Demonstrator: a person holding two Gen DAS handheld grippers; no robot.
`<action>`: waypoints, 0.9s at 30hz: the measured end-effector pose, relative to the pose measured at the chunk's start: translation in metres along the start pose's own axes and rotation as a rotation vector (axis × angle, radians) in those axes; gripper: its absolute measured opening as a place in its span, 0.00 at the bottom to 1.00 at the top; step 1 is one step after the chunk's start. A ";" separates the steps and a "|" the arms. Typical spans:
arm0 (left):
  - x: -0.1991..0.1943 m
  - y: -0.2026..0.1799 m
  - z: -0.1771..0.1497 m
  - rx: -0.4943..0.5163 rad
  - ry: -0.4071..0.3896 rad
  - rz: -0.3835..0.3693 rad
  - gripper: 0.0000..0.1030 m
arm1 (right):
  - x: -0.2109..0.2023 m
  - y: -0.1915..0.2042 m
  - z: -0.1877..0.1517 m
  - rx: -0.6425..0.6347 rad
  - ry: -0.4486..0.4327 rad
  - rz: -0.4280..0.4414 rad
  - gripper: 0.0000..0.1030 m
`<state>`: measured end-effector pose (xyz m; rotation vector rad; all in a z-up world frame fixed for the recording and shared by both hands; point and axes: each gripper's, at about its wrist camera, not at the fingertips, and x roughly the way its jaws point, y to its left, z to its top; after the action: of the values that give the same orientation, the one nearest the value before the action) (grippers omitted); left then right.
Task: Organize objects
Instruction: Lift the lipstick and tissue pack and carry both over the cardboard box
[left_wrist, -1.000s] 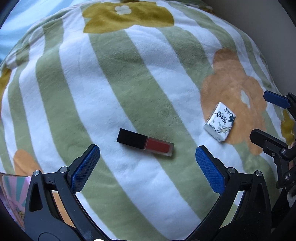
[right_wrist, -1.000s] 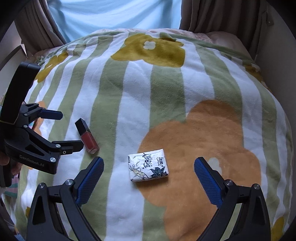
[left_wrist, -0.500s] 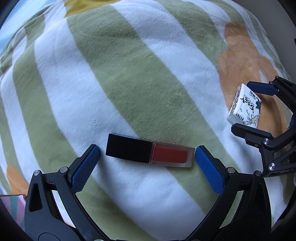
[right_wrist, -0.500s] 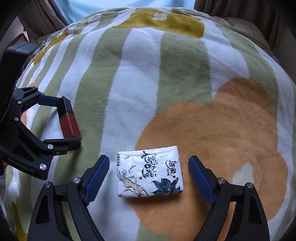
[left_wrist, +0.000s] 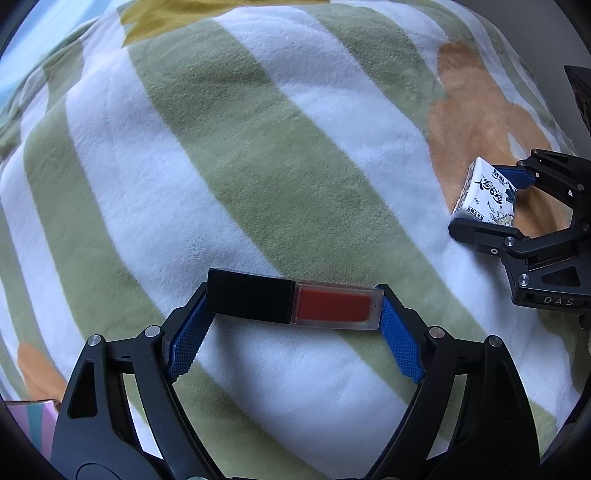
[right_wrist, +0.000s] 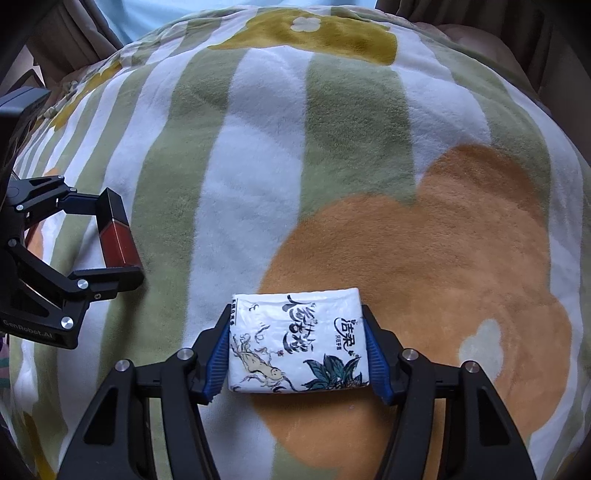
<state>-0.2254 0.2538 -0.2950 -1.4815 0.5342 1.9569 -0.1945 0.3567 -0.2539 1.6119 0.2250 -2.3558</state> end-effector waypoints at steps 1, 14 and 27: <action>-0.002 0.001 0.000 -0.005 -0.002 -0.002 0.81 | -0.003 0.000 0.001 0.003 0.001 -0.006 0.56; -0.086 0.017 -0.014 -0.097 -0.088 0.008 0.81 | -0.086 0.024 0.018 0.036 -0.054 -0.030 0.56; -0.231 0.033 -0.058 -0.300 -0.249 0.077 0.81 | -0.180 0.114 0.045 0.043 -0.122 -0.007 0.56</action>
<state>-0.1658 0.1382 -0.0925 -1.3759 0.1960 2.3206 -0.1379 0.2609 -0.0668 1.4822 0.1559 -2.4698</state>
